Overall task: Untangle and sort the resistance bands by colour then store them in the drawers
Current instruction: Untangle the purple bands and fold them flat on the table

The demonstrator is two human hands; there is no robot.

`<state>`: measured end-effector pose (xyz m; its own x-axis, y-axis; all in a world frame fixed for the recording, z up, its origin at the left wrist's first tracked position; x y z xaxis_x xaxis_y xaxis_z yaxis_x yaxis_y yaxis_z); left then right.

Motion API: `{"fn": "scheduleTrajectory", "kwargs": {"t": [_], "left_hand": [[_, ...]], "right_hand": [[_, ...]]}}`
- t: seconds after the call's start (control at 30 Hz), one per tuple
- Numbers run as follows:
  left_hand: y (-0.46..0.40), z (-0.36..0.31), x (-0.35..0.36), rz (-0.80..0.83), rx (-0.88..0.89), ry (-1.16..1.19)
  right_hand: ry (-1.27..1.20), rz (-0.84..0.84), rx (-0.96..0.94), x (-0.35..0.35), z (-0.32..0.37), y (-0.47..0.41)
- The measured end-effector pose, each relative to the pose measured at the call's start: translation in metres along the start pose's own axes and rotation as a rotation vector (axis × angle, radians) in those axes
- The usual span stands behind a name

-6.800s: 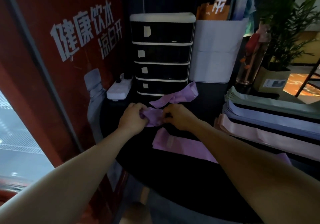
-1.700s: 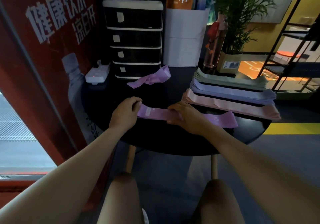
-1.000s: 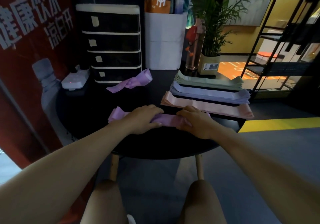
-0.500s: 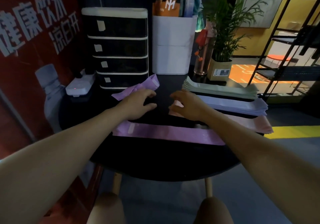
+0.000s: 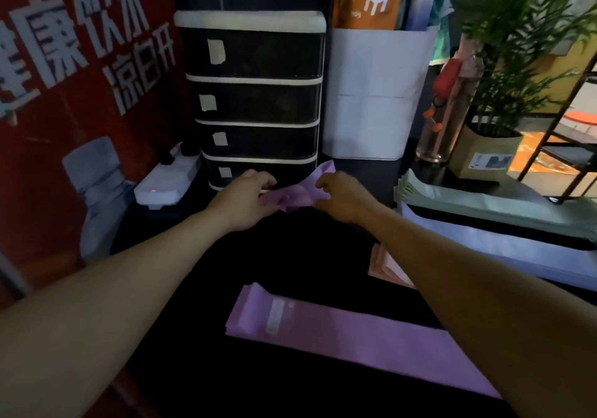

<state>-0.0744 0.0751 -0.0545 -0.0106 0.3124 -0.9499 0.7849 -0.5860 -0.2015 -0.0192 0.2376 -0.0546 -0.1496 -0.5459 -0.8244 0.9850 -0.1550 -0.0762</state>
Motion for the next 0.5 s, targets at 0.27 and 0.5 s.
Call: {"fn": "scheduleTrajectory", "kwargs": {"t": [0.27, 0.5], "left_hand": [[-0.022, 0.033, 0.026, 0.109, -0.052, 0.022], [-0.014, 0.054, 0.024, 0.144, -0.047, 0.017]], "right_hand": [[-0.013, 0.030, -0.084, 0.026, 0.002, -0.035], [0.018, -0.035, -0.043, 0.028, -0.009, -0.031]]}}
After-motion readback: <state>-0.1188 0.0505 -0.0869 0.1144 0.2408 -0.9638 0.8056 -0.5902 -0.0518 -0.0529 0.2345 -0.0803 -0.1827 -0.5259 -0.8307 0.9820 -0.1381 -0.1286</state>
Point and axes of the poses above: each hand's wrist, its own y-axis away from the middle knuckle, its own x-axis out of the palm, z = x × y, the point moved 6 cm from there along -y, towards the middle knuckle, and after that the axes turned 12 degrees about -y, right-handed, at the moved point
